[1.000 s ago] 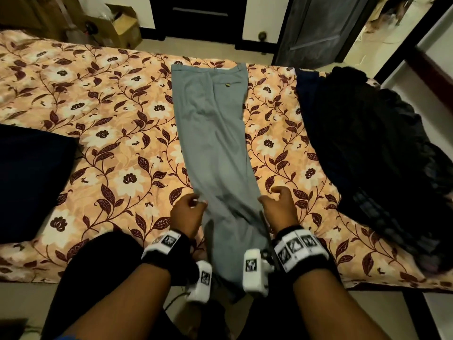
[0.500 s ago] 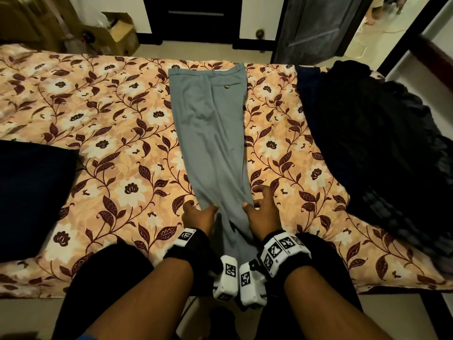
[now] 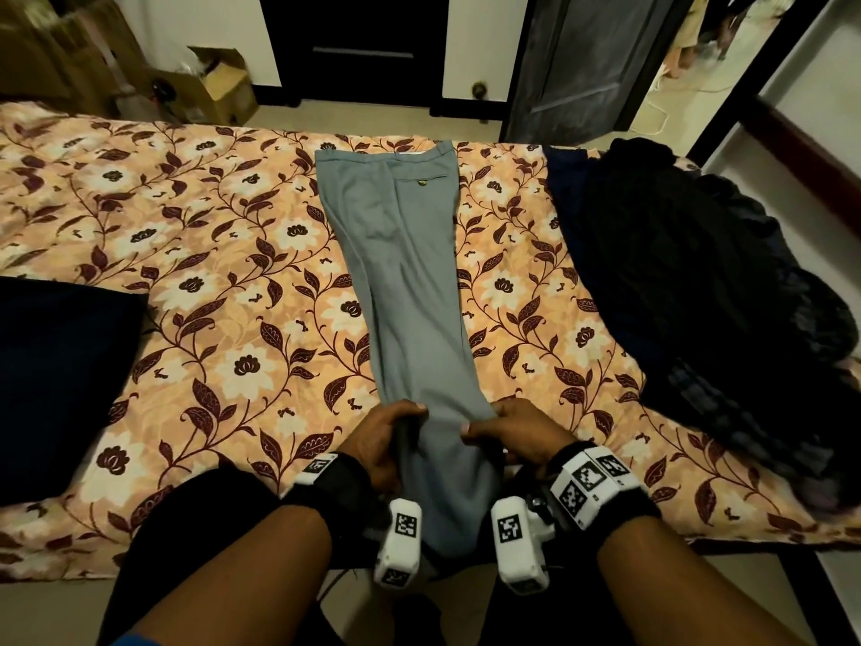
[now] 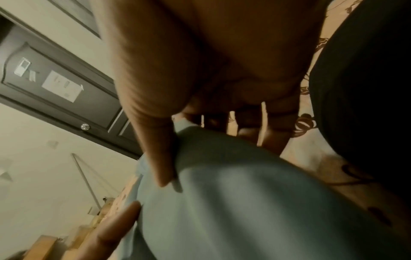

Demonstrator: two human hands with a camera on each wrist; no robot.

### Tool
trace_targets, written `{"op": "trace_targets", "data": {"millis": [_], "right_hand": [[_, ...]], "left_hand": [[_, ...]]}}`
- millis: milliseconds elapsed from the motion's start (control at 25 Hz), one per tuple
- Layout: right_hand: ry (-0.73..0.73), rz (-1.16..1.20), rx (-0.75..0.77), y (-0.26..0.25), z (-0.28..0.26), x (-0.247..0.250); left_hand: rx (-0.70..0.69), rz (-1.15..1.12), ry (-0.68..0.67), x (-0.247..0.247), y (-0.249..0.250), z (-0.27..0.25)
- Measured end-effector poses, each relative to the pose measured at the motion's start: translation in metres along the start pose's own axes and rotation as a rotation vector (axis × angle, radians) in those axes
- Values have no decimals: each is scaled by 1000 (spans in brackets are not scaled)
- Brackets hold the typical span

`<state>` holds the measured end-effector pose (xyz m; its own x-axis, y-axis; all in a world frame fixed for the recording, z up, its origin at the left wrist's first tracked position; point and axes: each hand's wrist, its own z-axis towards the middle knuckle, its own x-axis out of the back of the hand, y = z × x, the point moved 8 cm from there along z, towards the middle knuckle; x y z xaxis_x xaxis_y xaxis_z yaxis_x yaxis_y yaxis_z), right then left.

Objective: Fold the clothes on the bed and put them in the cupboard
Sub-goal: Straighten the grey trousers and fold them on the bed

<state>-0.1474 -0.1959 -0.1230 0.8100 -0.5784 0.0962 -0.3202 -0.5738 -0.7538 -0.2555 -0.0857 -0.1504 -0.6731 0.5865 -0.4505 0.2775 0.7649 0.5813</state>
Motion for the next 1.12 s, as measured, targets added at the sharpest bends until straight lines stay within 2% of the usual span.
{"op": "trace_targets", "data": {"millis": [120,160,280,400,440,560,640,720,920,1000,1080,1120], "right_hand": [[-14,461,135,-12,-19,0],[-66,475,114,-10,-22,-5],[-243,248,-11,-2,-36,-28],[-220,349,62,-13,-44,-24],[-214,351,84,-15,-47,-23],[-222,261,90,-12,-61,-29],[-187,314,116,-12,-65,-27],[-193,237,109,-9,-73,-27],[-259,176,84,-3,-90,-35],[-289,93,147,-8,-101,-40],[-227,119,238,-19,-107,-37],[-248,139,251,-21,-111,-39]], "left_hand": [[-223,-21,57,28,25,-33],[-247,27,76,36,27,-44],[-274,103,84,43,24,-74],[-418,68,88,41,41,-92],[-396,61,70,38,40,-95],[-203,143,39,33,17,-103],[-167,168,65,34,12,-109],[-126,222,41,32,9,-121],[-204,216,-36,38,9,-143],[-170,279,-99,35,2,-151],[-241,337,-92,35,5,-158],[-277,340,-77,38,7,-159]]}}
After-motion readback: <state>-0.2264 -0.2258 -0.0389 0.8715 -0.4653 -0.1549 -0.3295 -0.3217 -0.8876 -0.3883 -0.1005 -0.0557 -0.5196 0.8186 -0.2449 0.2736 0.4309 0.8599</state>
